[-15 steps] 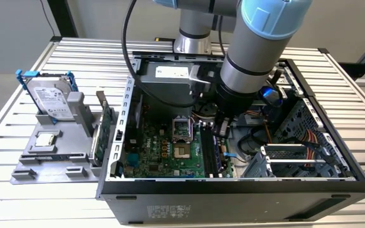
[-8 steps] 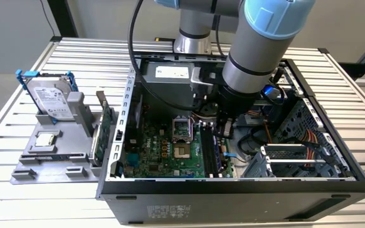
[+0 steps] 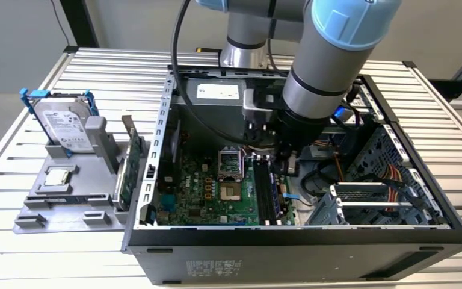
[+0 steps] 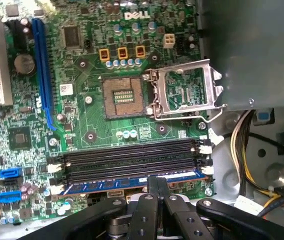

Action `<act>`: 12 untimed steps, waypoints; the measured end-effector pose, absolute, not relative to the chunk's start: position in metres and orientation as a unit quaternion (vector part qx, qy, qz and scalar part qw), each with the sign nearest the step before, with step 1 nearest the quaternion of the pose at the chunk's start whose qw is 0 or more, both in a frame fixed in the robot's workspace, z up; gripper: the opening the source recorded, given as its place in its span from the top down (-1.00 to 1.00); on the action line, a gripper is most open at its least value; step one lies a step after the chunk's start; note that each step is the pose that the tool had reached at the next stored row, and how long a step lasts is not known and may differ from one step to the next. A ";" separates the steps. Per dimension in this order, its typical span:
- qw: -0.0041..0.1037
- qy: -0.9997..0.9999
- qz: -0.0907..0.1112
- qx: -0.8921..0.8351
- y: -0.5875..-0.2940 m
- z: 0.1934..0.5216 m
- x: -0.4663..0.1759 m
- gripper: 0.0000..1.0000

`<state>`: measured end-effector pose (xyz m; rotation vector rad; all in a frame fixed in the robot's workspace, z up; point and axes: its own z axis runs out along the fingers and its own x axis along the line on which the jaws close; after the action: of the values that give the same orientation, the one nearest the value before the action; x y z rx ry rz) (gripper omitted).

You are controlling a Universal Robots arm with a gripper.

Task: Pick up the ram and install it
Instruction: 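Press down the ram until it locks into place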

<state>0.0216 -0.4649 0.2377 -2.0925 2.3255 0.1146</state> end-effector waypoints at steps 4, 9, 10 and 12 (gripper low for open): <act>0.005 0.734 0.037 -0.679 -0.466 0.237 0.022 1.00; 0.005 0.731 0.037 -0.682 -0.468 0.237 0.022 1.00; 0.005 0.731 0.037 -0.682 -0.468 0.237 0.022 1.00; 0.005 0.731 0.037 -0.682 -0.470 0.237 0.022 1.00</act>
<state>0.0224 -0.4700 0.2369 -2.1356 2.2881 0.1149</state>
